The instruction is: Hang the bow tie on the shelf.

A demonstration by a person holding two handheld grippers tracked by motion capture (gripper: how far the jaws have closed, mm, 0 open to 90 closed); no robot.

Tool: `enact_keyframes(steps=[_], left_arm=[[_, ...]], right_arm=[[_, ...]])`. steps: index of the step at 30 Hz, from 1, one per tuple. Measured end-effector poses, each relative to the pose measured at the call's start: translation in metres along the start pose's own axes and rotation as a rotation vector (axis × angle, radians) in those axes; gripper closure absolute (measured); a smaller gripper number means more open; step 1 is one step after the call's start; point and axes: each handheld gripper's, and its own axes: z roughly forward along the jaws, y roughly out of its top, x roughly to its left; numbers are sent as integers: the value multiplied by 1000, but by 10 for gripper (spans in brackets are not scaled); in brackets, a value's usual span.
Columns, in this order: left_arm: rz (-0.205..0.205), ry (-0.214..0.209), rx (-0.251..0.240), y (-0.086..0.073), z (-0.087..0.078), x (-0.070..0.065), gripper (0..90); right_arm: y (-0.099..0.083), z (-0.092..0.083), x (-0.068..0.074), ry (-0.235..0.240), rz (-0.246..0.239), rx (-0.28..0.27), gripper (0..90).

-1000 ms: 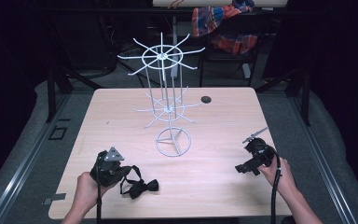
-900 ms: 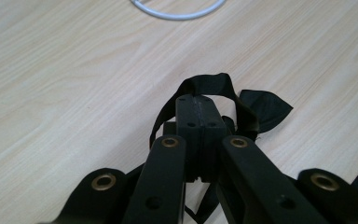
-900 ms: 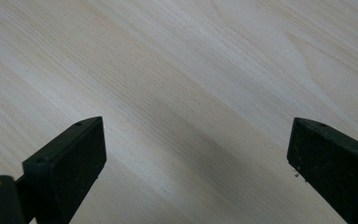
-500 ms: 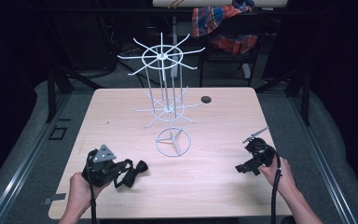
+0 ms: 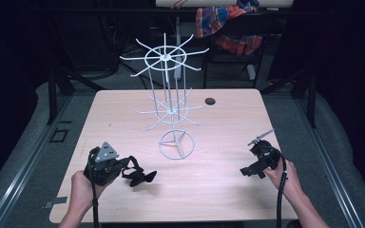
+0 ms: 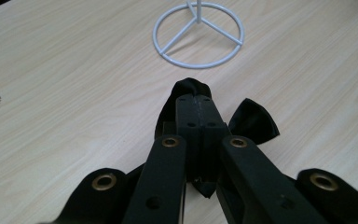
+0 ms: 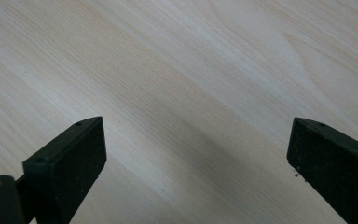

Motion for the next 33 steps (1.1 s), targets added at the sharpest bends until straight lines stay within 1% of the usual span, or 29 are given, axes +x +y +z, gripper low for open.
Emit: enact_keyframes(steps=[2,3,7,9,10,11,13,15,20,23,24,29,30,31,33], left_arm=[[1,5,-7,2,-1,1,900],[-1,5,-15,4,-2,2,900],[1,11,-37,8,-5,4,900],[4,9,-39,10,-6,5,900],[5,11,-44,12,-7,6,900],[4,11,-50,13,-8,6,900],[1,11,-60,14,-9,7,900],[7,10,-63,17,-10,8,900],[11,8,-70,20,-11,7,900],[22,6,-76,25,-12,7,900],[20,3,-86,28,-13,7,900],[29,3,-100,34,-15,6,900],[35,2,-108,36,-15,6,900],[32,0,-115,37,-15,6,900],[35,-2,-114,39,-16,6,900]], right_arm=[[0,0,0,0,0,-1,41],[0,0,0,7,6,-7,41],[0,0,0,4,6,-4,41],[0,0,0,5,7,-5,41],[0,0,0,13,10,-11,41],[0,0,0,0,6,-4,41],[0,0,0,2,7,-4,41],[0,1,0,-1,11,-7,41],[0,1,0,1,7,-2,41],[0,1,0,2,6,-2,41],[0,1,0,11,14,-4,41],[0,1,0,9,15,-3,41],[0,1,0,9,18,-7,42],[0,1,0,9,17,-8,42],[0,1,0,9,15,-11,41]])
